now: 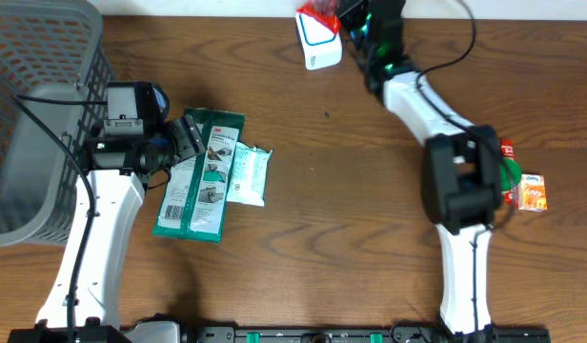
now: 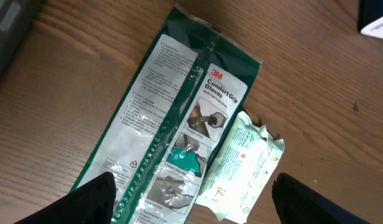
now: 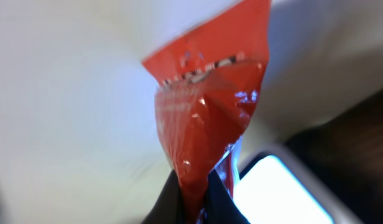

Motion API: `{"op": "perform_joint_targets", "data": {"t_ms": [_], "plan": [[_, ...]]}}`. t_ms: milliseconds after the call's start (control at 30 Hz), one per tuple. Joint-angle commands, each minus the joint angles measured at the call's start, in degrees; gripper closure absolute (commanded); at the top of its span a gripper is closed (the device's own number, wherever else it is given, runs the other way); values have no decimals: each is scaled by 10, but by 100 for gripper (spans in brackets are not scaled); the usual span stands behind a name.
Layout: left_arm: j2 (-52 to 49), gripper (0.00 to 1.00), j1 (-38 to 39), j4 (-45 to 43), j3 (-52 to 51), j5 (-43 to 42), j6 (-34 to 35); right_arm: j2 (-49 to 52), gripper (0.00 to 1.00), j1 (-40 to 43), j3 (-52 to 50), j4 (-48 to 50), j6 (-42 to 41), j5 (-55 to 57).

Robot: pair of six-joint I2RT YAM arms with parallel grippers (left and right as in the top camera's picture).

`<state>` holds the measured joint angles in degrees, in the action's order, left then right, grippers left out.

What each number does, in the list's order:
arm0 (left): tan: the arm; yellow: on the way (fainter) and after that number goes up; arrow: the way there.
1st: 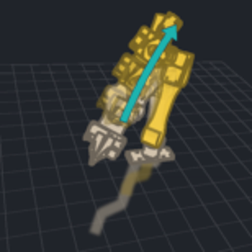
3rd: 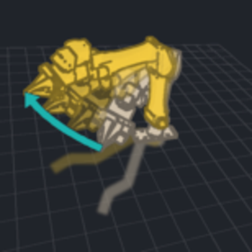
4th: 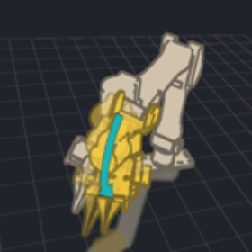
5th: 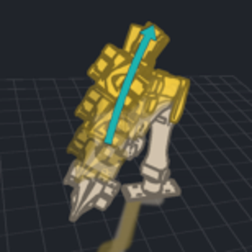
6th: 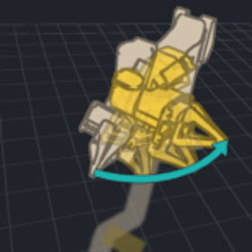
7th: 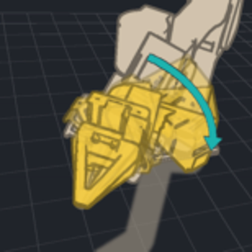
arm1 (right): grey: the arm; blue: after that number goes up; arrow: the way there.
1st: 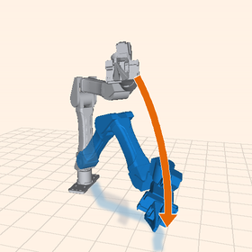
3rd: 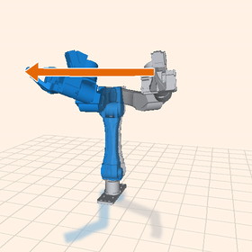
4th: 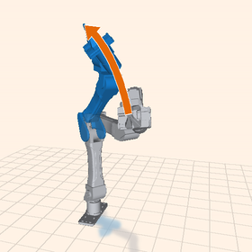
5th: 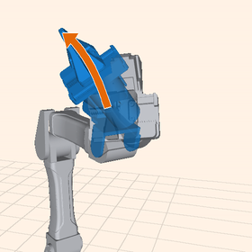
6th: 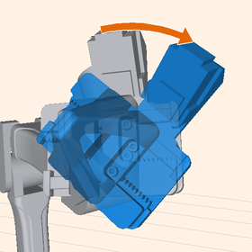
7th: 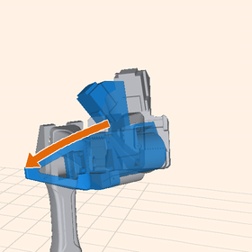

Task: Scan the item barcode
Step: 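Hold the red bag against the scanner window, shifting it slightly, then carry the red bag to the right table edge and lower it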

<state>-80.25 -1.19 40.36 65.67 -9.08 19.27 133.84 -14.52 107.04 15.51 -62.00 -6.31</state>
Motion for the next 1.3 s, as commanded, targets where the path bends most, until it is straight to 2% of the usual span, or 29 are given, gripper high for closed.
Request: {"op": "perform_joint_targets", "data": {"t_ms": [0,100,200,433,533,633,800,933,1267], "plan": [[5,18,-2,1,8,1,-6,-108,99,23,9,-68,42,-191],[5,19,-2,1,8,1,-6,-144,99,42,9,-183,87,-277],[5,19,-2,1,8,1,-6,-172,99,63,9,-308,147,-314],[5,19,-2,1,8,1,-6,-203,99,111,9,-594,348,-312],[5,19,-2,1,8,1,-6,-203,99,122,7,-694,432,-274],[5,19,-2,1,8,1,-6,-203,99,127,6,-784,489,-165],[5,19,-2,1,8,1,-6,-203,99,126,-23,-850,505,19],[5,19,-2,1,8,1,-6,-203,99,126,-72,-838,505,102],[5,19,-2,1,8,1,-6,-203,99,128,-184,-781,499,189]]}}
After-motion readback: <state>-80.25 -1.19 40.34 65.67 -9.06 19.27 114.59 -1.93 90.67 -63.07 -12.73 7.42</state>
